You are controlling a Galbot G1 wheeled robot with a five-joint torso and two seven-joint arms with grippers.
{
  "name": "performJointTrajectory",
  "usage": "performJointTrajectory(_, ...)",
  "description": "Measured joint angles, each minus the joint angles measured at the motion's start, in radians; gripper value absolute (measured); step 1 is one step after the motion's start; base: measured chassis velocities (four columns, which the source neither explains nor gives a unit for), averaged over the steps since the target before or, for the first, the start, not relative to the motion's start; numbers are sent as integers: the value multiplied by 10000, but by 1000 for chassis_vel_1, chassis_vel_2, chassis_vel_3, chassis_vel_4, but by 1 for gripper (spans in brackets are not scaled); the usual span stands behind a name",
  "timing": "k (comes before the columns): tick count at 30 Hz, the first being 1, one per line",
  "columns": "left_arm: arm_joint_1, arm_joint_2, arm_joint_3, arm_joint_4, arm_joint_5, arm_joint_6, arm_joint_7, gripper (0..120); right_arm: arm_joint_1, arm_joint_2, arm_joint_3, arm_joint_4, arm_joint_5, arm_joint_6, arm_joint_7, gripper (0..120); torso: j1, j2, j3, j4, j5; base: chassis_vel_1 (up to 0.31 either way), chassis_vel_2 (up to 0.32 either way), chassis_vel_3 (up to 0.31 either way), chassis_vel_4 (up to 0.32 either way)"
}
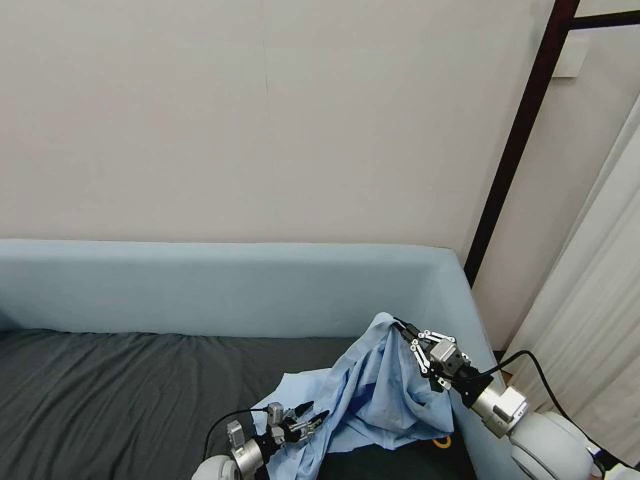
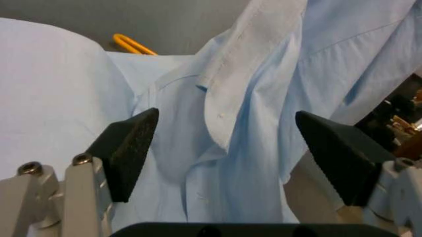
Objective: Pick up the clothes from the sofa and hang them on the clothes hanger.
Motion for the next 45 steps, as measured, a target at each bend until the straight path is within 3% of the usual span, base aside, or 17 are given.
performJointTrajectory(7,-86,-139,-162,184,15,183,491,89,-3,-21,10,12,4,-1,0,0,-1,0,0,-1,0,0,0,0,0)
performJointTrajectory(13,-86,-127,-304,188,65,269,680,81,-7,-37,56,31,12,-5,0,0,-1,0,0,0,0,0,0,0,0)
performJointTrajectory(30,-146,-227,-673,381,22,303,754,25,-90,-42,92,89,-6,-11,0,0,0,0,0,-1,0,0,0,0,0)
performJointTrajectory(35,-149,-208,-797,370,22,346,923,3,-127,-54,119,112,-18,-14,0,0,0,1,0,0,-1,0,0,0,0)
performJointTrajectory(42,-45,-59,-884,178,-70,374,1036,0,-130,-58,125,113,-23,-17,0,0,0,0,0,0,-1,0,0,0,0)
performJointTrajectory(45,171,170,-693,-550,-578,267,824,0,-129,-59,123,99,0,-18,18,0,0,0,0,0,-3,0,0,0,0)
